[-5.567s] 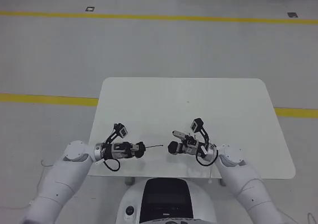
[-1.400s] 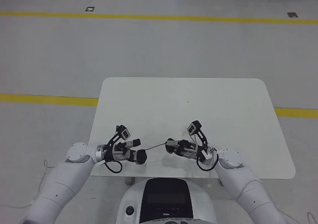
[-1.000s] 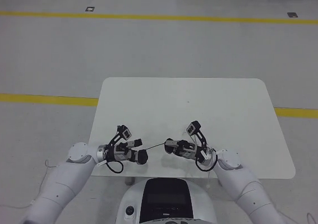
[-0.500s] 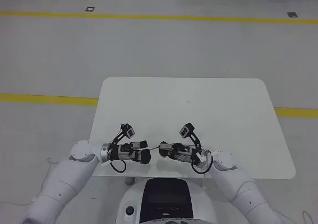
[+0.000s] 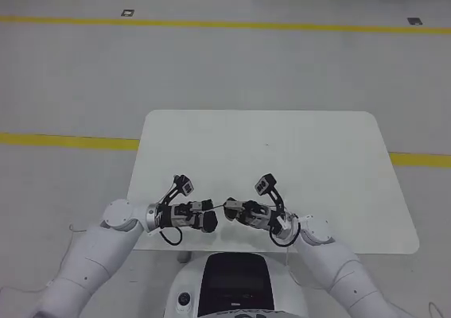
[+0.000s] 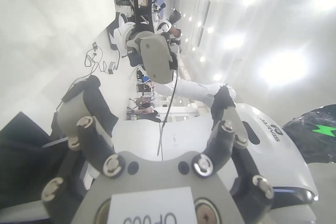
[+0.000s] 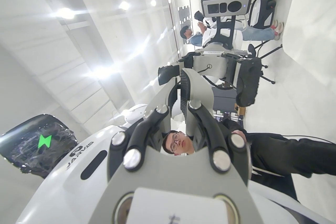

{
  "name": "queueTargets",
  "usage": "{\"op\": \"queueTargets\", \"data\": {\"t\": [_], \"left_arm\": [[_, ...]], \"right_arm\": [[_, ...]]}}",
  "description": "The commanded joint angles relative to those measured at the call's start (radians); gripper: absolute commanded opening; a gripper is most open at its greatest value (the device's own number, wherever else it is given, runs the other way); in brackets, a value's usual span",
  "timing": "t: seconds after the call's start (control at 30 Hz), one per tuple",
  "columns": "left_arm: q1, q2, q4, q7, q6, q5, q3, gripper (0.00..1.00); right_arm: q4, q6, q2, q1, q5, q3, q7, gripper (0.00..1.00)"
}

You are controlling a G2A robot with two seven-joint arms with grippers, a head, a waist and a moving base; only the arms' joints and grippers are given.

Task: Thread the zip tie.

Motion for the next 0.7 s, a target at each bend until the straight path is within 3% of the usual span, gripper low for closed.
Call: {"op": "queueTargets", "data": {"t": [0.0,0.37,0.43,0.67], "left_arm": [[-0.001,0.000,0.001,0.001,-0.001,-0.002,0.003,1.00],[-0.004,0.000,-0.001,0.001,-0.005,-0.004,0.009,1.00],[0.001,-0.001,-0.018,0.029,0.000,0.001,0.014,1.00],[0.006,0.004,-0.031,0.033,0.002,0.002,0.014,1.00]], "right_arm": [[-0.003,0.000,-0.001,-0.003,0.002,0.003,-0.008,0.00],[-0.015,0.004,-0.001,-0.007,-0.016,-0.001,-0.027,0.00],[-0.030,0.004,0.000,-0.013,-0.032,-0.004,-0.033,0.00],[-0.047,0.018,0.004,-0.017,-0.059,-0.010,-0.044,0.00]]}}
